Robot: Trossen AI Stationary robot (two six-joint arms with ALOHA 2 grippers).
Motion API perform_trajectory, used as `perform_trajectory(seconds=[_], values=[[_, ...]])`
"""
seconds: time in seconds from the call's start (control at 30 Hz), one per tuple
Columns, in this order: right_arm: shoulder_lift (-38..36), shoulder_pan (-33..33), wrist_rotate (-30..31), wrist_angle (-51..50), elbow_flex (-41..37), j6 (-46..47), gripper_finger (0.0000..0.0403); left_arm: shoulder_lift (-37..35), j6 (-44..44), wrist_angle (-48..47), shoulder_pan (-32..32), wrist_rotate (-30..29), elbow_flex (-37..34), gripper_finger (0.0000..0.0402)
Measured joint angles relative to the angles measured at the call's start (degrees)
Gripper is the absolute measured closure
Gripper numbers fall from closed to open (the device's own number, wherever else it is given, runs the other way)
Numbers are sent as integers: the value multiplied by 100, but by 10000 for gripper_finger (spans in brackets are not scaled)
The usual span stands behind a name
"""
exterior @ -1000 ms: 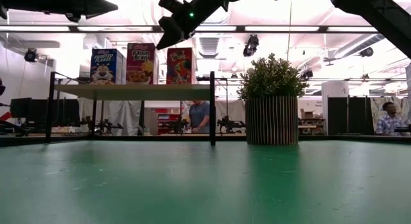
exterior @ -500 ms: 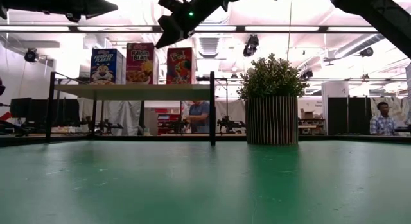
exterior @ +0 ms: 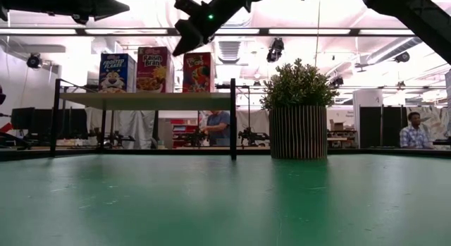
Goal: Stack cereal on shelf
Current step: Put the pink cereal box on the shelf
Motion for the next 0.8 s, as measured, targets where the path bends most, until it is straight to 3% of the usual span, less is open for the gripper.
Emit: perform_trajectory(seconds=[0.27, 0.8], values=[[3, 85, 292, -376, 0, 0, 394, 0, 9, -7, 0, 0, 0, 402], [48, 101, 273, 207, 0, -301, 394, 0, 10, 0, 0, 0, 0, 402]])
